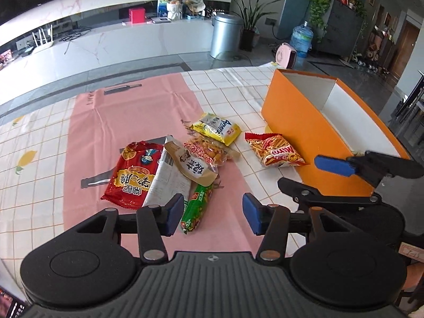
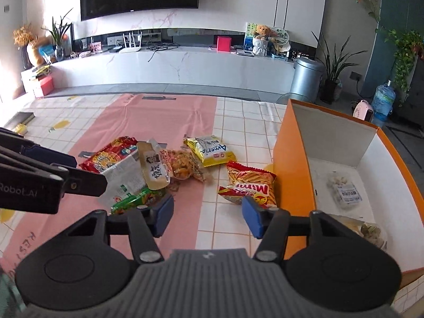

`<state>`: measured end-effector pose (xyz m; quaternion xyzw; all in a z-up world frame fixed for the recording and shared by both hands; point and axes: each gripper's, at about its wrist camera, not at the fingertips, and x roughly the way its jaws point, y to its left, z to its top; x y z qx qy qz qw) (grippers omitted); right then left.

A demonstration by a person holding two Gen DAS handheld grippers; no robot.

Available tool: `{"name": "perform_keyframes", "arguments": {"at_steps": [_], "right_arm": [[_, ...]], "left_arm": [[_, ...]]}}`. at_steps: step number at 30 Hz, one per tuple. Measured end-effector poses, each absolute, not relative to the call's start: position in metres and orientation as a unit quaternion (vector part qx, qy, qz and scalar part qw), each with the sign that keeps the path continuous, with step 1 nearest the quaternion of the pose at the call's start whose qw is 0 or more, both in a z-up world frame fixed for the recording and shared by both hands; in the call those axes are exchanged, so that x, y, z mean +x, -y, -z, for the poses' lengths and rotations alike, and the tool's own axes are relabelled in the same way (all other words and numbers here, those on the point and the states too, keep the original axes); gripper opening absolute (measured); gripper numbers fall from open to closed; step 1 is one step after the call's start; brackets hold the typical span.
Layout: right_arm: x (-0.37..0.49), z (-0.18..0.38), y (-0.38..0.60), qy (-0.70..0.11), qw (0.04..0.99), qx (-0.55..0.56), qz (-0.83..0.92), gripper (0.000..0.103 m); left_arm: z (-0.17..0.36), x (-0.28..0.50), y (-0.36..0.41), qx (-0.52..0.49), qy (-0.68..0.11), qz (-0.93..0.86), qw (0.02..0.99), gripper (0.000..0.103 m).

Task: Organize snacks
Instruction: 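Move both tools back over the remaining snacks, then grasp the green sausage with the left tool while the right tool grasps the red Mimi bag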

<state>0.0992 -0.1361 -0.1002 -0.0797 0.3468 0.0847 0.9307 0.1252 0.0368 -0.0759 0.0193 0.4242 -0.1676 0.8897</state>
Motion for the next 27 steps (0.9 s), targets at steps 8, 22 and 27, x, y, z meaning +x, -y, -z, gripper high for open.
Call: {"name": "perform_keyframes", "arguments": {"at_steps": [8, 22, 27], "right_arm": [[0.134, 0.135, 0.112, -0.342, 0.915, -0.207, -0.057, 0.056], [0.167, 0.172, 0.117, -0.354, 0.900, -0.253, -0.034, 0.061], [0.172, 0.180, 0.116, -0.354, 0.898, -0.257, -0.035, 0.061]], "left_arm": [[0.110, 0.150, -0.039, 0.019, -0.458, 0.180, 0.871, 0.052], [0.144, 0.172, -0.034, 0.033, -0.485, 0.181, 0.855, 0.045], [0.149, 0.175, -0.030, 0.031, -0.486, 0.185, 0.854, 0.038]]}}
